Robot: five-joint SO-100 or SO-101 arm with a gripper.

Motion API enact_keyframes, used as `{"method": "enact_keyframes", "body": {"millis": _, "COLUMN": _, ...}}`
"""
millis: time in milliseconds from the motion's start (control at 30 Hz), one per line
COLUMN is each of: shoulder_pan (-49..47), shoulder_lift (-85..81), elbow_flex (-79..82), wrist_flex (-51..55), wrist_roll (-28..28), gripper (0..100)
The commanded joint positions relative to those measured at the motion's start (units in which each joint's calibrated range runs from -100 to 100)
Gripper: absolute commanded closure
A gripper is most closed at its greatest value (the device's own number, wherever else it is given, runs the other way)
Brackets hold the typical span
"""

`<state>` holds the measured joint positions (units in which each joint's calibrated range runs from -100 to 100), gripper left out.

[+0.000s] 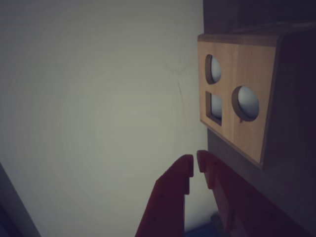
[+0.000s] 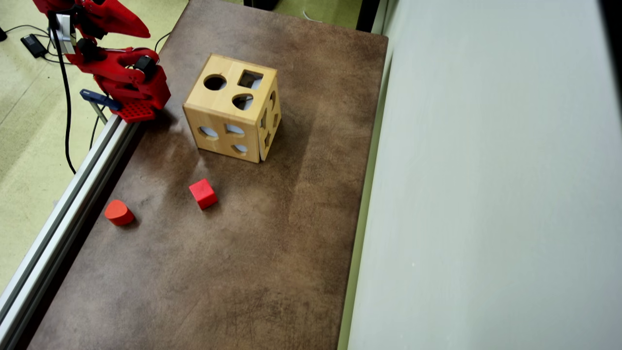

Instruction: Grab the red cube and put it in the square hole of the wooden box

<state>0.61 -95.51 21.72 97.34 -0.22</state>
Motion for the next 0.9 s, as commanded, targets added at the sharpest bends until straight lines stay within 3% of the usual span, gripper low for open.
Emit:
{"method": "enact_keyframes", "body": {"millis": 0, "shoulder_pan": 0.3, "shoulder_lift": 0.5, "elbow_flex": -0.1, "wrist_flex": -0.1, "wrist_roll": 0.2, "gripper": 97}}
{"method": "enact_keyframes", "body": {"millis": 200, "shoulder_pan": 0.4, "shoulder_lift": 1.7, "elbow_flex": -0.7, "wrist_flex": -0.1, "wrist_roll": 0.2, "gripper": 97}}
{"method": "enact_keyframes", "body": {"millis": 367, "shoulder_pan": 0.5, "shoulder_lift": 14.5, "elbow_flex": -2.6, "wrist_flex": -0.5, "wrist_roll": 0.2, "gripper": 97}}
{"method": "enact_keyframes", "body": {"millis": 633, "shoulder_pan": 3.2, "shoulder_lift": 47.4, "elbow_flex": -30.5, "wrist_flex": -5.2, "wrist_roll": 0.6, "gripper": 97}}
{"method": "enact_keyframes", "body": {"millis": 733, "shoulder_pan": 7.3, "shoulder_lift": 58.9, "elbow_flex": -40.0, "wrist_flex": -4.6, "wrist_roll": 4.6, "gripper": 97}}
{"method": "enact_keyframes", "body": {"millis": 867, "shoulder_pan": 14.3, "shoulder_lift": 70.7, "elbow_flex": -43.9, "wrist_flex": -4.7, "wrist_roll": 14.6, "gripper": 97}}
